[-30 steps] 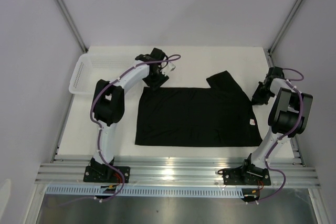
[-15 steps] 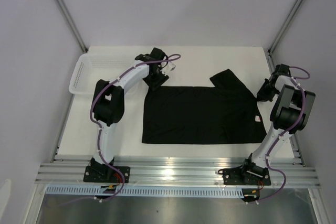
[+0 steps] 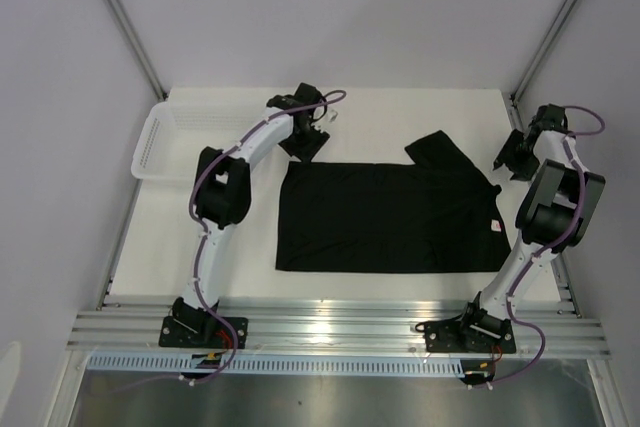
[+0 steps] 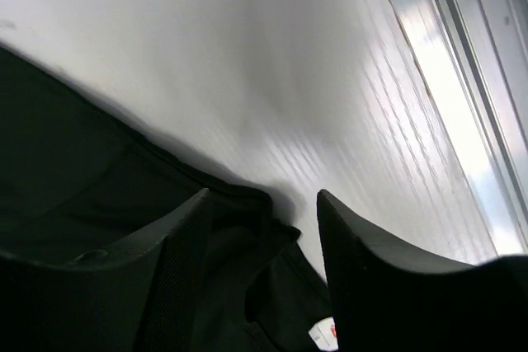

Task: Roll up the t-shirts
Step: Fold the tshirt

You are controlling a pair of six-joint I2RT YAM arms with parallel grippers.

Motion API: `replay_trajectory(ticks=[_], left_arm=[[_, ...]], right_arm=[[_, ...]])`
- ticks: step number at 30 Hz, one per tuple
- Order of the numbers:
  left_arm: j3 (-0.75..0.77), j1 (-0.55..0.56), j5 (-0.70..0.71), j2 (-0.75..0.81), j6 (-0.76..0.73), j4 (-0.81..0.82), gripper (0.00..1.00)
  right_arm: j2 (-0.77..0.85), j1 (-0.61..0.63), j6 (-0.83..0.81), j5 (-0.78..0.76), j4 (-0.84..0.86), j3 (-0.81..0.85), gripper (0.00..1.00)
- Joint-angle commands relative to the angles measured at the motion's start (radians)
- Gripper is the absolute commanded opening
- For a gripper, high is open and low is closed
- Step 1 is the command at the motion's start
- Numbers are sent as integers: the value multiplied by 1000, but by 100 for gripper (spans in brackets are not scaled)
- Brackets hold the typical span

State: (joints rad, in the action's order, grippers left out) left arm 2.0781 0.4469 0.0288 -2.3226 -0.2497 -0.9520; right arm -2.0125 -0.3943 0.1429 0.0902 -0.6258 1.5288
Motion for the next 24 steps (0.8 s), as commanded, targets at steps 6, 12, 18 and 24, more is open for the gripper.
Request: replay_trajectory(ticks=[6,12,18,24], left_arm=[[-7,-36,-115,37,242,-19,62],[-12,-43,-33,5,271,-7,68],[56,-56,-33,-50,254,-10,72],[117,-76,-84,-89,257,-60,60]], right_arm=[[-50,117,-34,29,66,62,54],[-158,138,-46,23,31,142,51],[-180,141,-51,3,32,152,50],[-187,147,-45,13,34,153,42]])
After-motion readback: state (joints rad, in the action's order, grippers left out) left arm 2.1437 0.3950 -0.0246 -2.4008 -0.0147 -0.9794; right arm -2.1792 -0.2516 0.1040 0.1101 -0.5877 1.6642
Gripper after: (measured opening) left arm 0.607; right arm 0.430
